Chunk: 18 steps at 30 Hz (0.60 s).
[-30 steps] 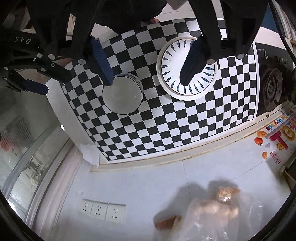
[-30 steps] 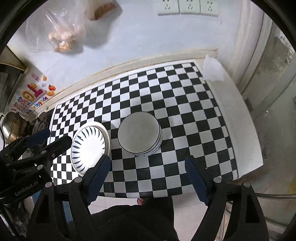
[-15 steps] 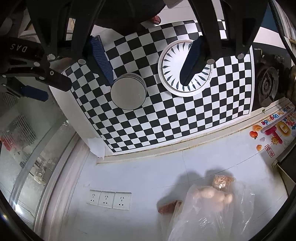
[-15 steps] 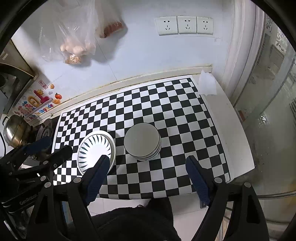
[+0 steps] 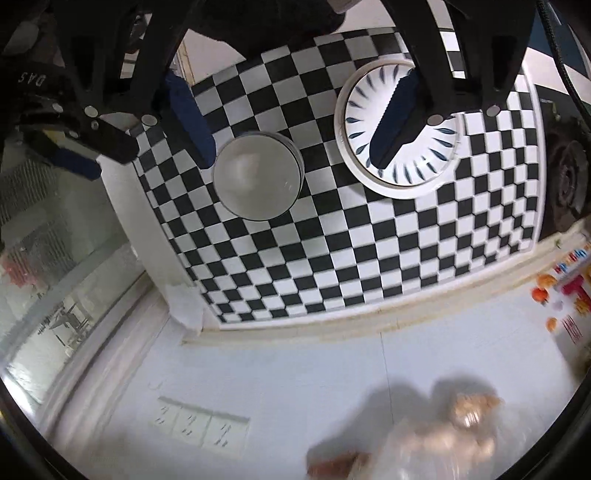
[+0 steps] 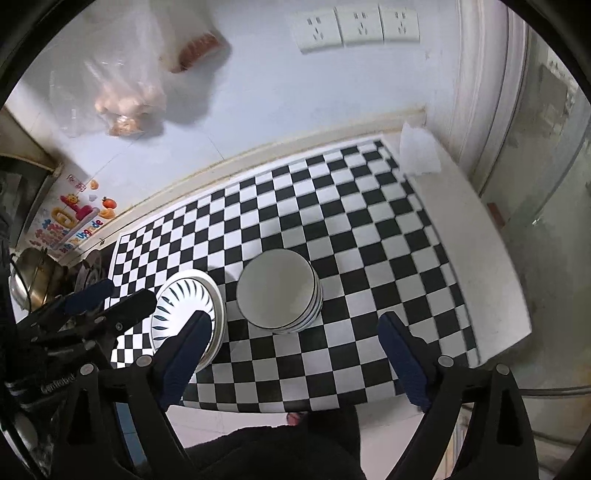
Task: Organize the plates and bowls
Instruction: 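Close both grippers on the rim of the bowl stack, then lift the bowl stack with both grippers toward the plate stack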
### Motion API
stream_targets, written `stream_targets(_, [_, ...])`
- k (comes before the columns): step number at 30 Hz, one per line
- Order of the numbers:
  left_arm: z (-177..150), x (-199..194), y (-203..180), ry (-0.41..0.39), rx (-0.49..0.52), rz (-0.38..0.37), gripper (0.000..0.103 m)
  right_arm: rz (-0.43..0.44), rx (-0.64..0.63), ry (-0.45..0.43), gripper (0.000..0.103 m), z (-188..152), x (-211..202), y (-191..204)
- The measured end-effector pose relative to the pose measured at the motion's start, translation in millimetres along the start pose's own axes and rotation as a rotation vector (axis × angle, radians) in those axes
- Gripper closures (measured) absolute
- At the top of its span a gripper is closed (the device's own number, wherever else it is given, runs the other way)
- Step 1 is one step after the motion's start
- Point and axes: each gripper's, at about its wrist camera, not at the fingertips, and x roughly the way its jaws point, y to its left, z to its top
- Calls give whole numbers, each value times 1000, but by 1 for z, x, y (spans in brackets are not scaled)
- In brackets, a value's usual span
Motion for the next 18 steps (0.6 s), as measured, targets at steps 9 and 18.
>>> stream_targets(9, [25, 119, 21, 246, -65, -45, 18, 101, 164, 187, 9, 14, 129, -54])
stream_targets(18, [31, 190, 31, 442, -105, -98, 19, 252, 279, 345, 9, 9, 228, -78])
